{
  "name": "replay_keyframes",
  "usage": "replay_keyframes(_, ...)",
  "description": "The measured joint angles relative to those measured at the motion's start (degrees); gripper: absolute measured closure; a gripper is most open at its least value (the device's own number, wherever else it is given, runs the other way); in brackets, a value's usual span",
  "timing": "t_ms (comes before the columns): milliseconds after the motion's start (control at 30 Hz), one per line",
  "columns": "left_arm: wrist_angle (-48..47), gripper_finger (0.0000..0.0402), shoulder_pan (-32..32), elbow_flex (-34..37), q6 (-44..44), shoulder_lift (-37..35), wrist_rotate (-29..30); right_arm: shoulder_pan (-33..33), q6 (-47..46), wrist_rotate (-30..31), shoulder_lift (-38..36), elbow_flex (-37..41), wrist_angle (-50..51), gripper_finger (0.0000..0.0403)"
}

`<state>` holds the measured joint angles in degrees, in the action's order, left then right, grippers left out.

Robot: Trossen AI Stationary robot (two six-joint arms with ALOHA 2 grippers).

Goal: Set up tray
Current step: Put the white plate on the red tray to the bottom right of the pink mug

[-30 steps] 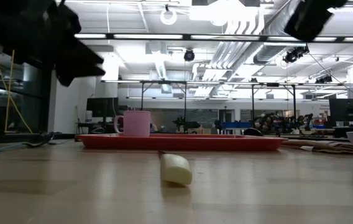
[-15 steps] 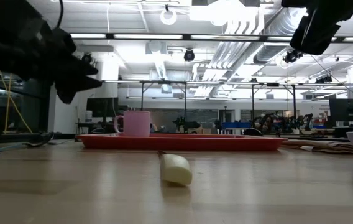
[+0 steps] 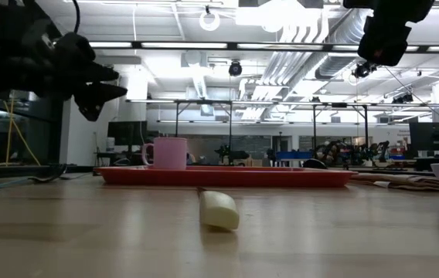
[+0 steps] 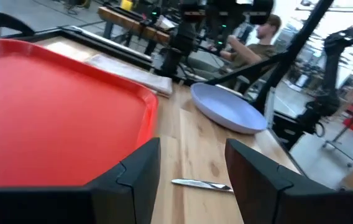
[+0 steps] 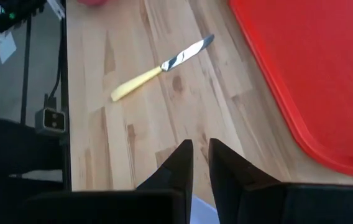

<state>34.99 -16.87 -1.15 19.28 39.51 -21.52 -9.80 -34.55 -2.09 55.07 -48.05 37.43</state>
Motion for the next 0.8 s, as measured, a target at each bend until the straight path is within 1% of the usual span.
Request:
replay_keyframes(100,-3.24,0.019,3.5,-0.01,-1.07,-2.69,2.97,0.0,-0.15,0.19,0.0,0.0,-0.03,0.0378)
replay_keyframes(233,-8.44,0.019,8.56,-0.02,-1.7,-7.75,10.84,0.0,-0.13,0.2,0.0,0.0,0.01,0.0379)
replay_keyframes(333,-13.68,0.019,10.96,-0.02,-2.34,-12.73,14.38,0.0,-0.1,0.09,0.02,0.23,0.7,0.0378)
replay_keyframes(467,-20.04,0.019,12.53,-0.02,-2.52,-20.23,15.92,0.0,0.3,-0.06,0.04,0.26,3.35,0.0378)
replay_keyframes(567,-25.22,0.019,12.42,-0.15,-2.5,-25.63,17.23,0.0,1.18,-1.14,0.07,0.26,5.04,0.0377)
replay_keyframes(733,-40.56,0.019,12.42,-5.97,-2.93,-31.55,19.31,0.0,3.06,-4.23,1.2,0.26,6.86,0.0377)
replay_keyframes(800,-43.38,0.019,12.42,-7.72,-4.0,-32.55,20.16,0.0,4.37,-5.45,2.27,0.26,7.63,0.0377)
